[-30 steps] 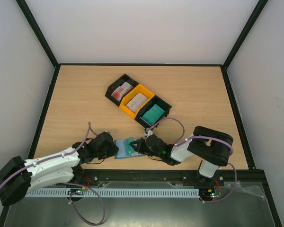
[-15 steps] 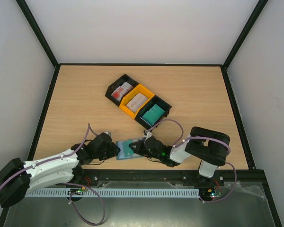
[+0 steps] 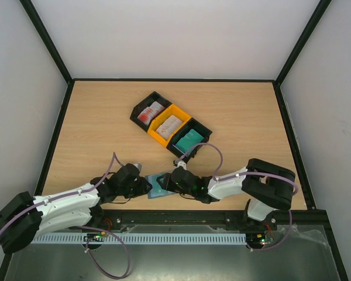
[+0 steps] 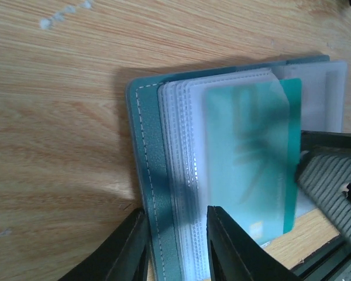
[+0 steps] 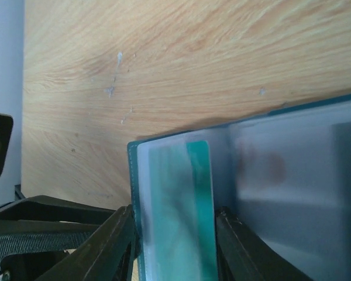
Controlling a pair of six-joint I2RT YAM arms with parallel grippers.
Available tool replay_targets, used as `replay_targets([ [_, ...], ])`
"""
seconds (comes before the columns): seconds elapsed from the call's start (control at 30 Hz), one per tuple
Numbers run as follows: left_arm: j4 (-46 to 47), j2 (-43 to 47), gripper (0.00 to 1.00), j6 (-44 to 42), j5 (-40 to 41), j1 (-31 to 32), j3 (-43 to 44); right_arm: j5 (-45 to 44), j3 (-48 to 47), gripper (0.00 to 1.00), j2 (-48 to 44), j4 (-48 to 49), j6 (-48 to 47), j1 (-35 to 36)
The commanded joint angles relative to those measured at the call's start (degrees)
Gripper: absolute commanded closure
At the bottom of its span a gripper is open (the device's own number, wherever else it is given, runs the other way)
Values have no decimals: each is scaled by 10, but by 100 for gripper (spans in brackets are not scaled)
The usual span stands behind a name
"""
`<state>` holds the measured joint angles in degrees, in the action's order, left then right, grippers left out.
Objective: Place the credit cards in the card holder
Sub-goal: Insert the credit card into the card holder.
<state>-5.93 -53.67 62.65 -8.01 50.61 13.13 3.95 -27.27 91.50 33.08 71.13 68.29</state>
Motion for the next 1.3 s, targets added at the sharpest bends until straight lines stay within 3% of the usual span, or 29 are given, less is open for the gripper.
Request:
replay_targets([
  [0.0, 15, -24, 70, -27, -24, 4, 12, -31, -64, 64, 20, -110, -29, 26],
  [0.23, 13, -18, 72, -25, -18, 4, 9, -48, -107, 66, 32, -173, -54, 39],
  [0.43, -27, 9, 71, -24, 6, 4, 26, -113, -136, 53, -28, -281, -95, 37],
  [0.7, -113, 27, 49, -55, 74, -8, 114, -103, -198, 44, -135, -396, -199, -27],
  [0.93, -131, 3, 39, -95, 65, -95, 163, -33, -263, 44, -69, -435, -250, -95],
  [1.27, -120, -58, 32, -158, -5, -218, 195, -17, -238, 44, -15, -405, -232, -158],
])
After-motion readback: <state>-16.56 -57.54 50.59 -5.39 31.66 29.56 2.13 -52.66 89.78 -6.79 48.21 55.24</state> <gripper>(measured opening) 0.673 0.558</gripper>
